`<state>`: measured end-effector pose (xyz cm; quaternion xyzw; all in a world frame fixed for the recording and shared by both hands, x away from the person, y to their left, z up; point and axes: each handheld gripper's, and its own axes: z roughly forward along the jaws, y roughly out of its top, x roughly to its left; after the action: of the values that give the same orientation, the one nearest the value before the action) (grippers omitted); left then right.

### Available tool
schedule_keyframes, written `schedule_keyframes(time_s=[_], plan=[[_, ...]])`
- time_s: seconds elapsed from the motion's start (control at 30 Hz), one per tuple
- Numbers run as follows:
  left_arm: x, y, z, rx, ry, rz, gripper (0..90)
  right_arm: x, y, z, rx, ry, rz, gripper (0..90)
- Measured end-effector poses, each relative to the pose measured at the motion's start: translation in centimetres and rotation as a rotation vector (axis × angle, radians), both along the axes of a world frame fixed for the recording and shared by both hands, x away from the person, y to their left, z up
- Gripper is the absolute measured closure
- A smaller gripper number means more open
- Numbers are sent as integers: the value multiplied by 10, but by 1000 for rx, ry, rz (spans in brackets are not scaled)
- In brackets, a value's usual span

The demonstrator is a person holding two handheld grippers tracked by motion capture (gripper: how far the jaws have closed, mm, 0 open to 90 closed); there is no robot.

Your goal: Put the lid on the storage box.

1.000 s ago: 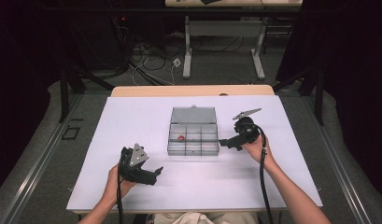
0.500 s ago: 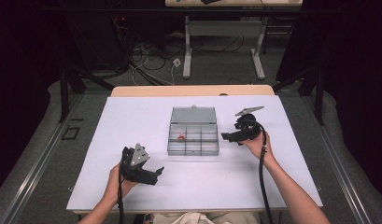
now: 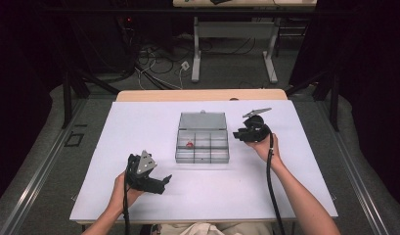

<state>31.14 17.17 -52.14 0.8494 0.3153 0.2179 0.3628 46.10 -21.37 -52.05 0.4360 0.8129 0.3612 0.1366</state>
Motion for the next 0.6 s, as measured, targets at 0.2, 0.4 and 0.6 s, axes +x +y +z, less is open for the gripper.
schedule_keyframes(time_s=[0.2, 0.4, 0.6], plan=[[0, -1, -1, -5, -6, 4, 0, 5, 9, -5, -19, 10, 2, 858], [0, 0, 0, 0, 1, 0, 0, 12, 15, -12, -37, 14, -4, 900], [0, 0, 0, -4, 0, 1, 0, 24, 18, -13, -28, 19, -17, 900]])
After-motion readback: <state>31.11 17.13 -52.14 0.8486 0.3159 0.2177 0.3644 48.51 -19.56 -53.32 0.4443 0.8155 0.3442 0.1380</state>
